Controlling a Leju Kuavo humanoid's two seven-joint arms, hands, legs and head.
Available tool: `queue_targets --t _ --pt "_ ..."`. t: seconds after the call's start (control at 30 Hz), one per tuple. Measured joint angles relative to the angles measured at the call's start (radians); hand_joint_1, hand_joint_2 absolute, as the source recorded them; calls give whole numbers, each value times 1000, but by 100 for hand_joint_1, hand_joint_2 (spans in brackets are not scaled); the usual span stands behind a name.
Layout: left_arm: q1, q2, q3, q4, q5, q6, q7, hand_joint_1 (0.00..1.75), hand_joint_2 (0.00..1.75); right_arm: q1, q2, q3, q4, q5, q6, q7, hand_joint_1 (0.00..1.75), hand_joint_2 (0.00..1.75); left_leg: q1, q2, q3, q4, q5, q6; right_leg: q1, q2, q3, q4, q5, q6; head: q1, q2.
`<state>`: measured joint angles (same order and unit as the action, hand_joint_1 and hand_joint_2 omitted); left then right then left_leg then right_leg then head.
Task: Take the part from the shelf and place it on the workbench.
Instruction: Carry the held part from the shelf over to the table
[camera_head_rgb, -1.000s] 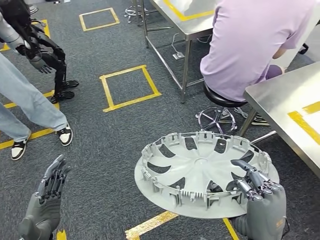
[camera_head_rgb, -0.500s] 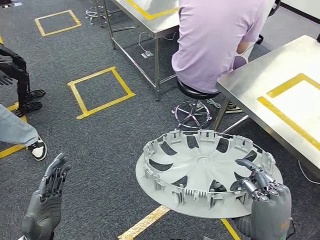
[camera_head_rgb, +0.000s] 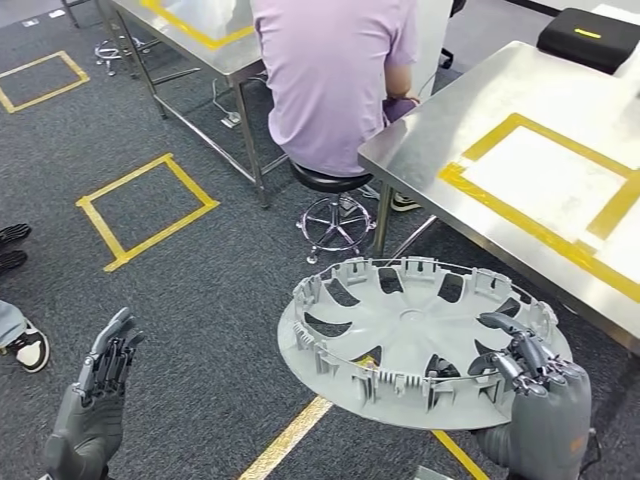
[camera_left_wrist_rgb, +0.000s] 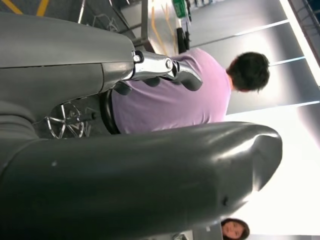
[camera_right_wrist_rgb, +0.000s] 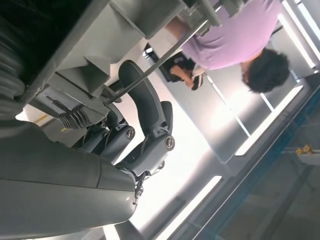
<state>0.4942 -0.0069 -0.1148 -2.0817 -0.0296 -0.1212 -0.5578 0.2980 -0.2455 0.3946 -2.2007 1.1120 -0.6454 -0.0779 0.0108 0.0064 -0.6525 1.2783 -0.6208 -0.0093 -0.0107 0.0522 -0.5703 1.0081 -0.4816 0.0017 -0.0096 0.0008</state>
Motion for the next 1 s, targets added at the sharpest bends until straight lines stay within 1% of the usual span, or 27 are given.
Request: queue_targets --t 0.03,0.07,0.1,0.13,0.17,0.2,0.23,0.27,0.3,0.37,0.4,0.43,0.47,0.5,0.53,0.57,0.63,0.67,0.73,0.77,0.8,0.83,0.87,0.9,0.93,0.97,1.0 --pt "0 0 0 0 0 1 0 0 0 0 0 -2 0 0 0 0 175 175 0 -8 20 -51 38 5 1 14 1 1 0 0 0 0" --pt "0 0 0 0 0 1 0 0 0 0 0 -3 0 0 0 0 175 175 -1 -30 48 -122 78 12 0 28 2 1 0 1 0 0" --pt "0 0 0 0 0 1 0 0 0 -1 0 -4 0 -1 0 0 175 175 0 -54 74 -188 106 19 1 41 1 3 0 3 0 0" --pt "0 0 0 0 1 1 1 0 0 -1 0 -5 0 -1 0 -1 175 175 0 -74 94 -235 121 23 0 53 -3 4 1 7 0 0" --pt "-1 0 0 0 1 1 1 0 0 0 0 -7 0 -2 0 -1 175 175 -1 -87 103 -260 123 26 -2 64 -8 5 3 13 1 0" --pt "-2 0 0 0 2 1 1 0 0 1 0 -9 0 -4 0 -1 175 175 -2 -83 106 -266 121 27 -4 76 -13 5 6 21 1 0" --pt "-3 0 -1 0 2 1 1 0 0 4 0 -13 -1 -7 -1 -3 175 175 -2 -72 107 -271 122 28 -6 86 -20 3 8 28 0 0" --pt "-6 0 -2 0 3 2 1 0 0 8 0 -18 -2 -13 -2 -6 175 175 -1 -60 109 -278 125 32 -6 80 -26 6 6 33 2 0" --pt "-7 1 -4 0 3 4 1 0 0 12 0 -25 -4 -19 -3 -10 175 175 1 -47 111 -285 129 37 -5 58 -38 22 -6 38 5 0" --pt "-5 2 -8 1 3 8 -2 0 0 18 0 -39 -6 -31 -5 -22 175 175 3 -18 115 -295 133 45 -2 -7 -84 113 -63 46 13 0" --pt "-3 2 -9 1 3 9 -4 0 0 19 0 -45 -6 -36 -6 -27 175 175 3 -3 115 -295 132 47 -2 -30 -115 177 -96 51 16 0" --pt "-1 2 -10 2 3 9 -6 0 0 20 0 -51 -6 -41 -7 -32 175 175 2 12 115 -295 131 47 -4 -40 -142 235 -119 55 16 0" --pt "-1 3 -11 2 4 10 -7 0 0 22 1 -56 -6 -45 -7 -34 175 175 2 26 115 -294 130 46 -5 -45 -154 264 -124 58 16 0" --pt "-2 3 -13 3 4 11 -6 0 0 23 1 -62 -7 -48 -6 -36 175 175 1 40 116 -294 128 45 -6 -49 -148 259 -112 61 16 0" --pt "-4 3 -14 3 5 12 -4 0 0 24 1 -68 -7 -50 -5 -37 175 175 2 53 118 -292 126 42 -7 -57 -121 214 -84 62 16 0" --pt "-5 3 -16 3 6 13 -2 0 0 24 1 -73 -8 -53 -4 -38 175 175 2 65 121 -290 122 38 -8 -74 -80 144 -51 63 16 0" --pt "-5 4 -17 3 7 14 -2 0 0 25 1 -82 -10 -57 -4 -46 175 175 -3 84 126 -285 114 27 -6 -108 -10 28 -13 55 15 0" --pt "-5 4 -17 3 7 14 -3 0 0 27 1 -86 -11 -59 -4 -50 175 175 -6 92 128 -282 112 22 -4 -116 4 4 -9 49 14 0" --pt "-5 5 -17 3 7 14 -4 0 0 33 1 -93 -12 -63 -4 -54 175 175 -7 108 132 -281 110 13 -1 -98 3 2 -9 34 12 0" --pt "-6 5 -17 3 7 13 -4 0 0 35 1 -96 -13 -65 -4 -55 175 175 -5 106 133 -278 105 8 -2 -89 2 1 -7 28 12 0" --pt "-6 6 -17 3 7 12 -4 0 0 36 1 -97 -14 -66 -2 -55 175 175 -2 89 129 -265 92 3 -3 -79 1 0 -6 22 10 0" --pt "-7 7 -17 3 7 12 -3 0 0 34 1 -98 -15 -68 -1 -55 175 175 0 64 117 -233 70 -1 -6 -70 2 -1 -4 15 8 0" --pt "-7 7 -17 3 7 11 -2 0 0 33 1 -98 -16 -68 0 -54 175 175 3 35 93 -178 38 -4 -7 -59 2 -2 -2 11 5 0" --pt "-7 8 -17 3 7 11 -2 0 0 31 1 -99 -16 -69 1 -54 175 175 3 15 61 -108 5 -5 -7 -48 2 -2 -2 7 3 0" --pt "-7 8 -18 3 7 11 -2 0 0 30 1 -99 -16 -69 2 -53 175 175 3 7 29 -41 -20 -5 -5 -36 1 -2 -2 5 2 0" --pt "-7 8 -18 3 7 11 -2 0 0 30 2 -99 -16 -69 2 -53 175 175 3 4 6 3 -29 -4 -4 -23 2 -2 -2 5 2 0" --pt "-7 8 -18 3 7 11 -2 0 0 31 2 -100 -16 -69 2 -53 175 175 2 3 0 10 -17 -1 -2 -9 3 -2 -2 4 2 0"
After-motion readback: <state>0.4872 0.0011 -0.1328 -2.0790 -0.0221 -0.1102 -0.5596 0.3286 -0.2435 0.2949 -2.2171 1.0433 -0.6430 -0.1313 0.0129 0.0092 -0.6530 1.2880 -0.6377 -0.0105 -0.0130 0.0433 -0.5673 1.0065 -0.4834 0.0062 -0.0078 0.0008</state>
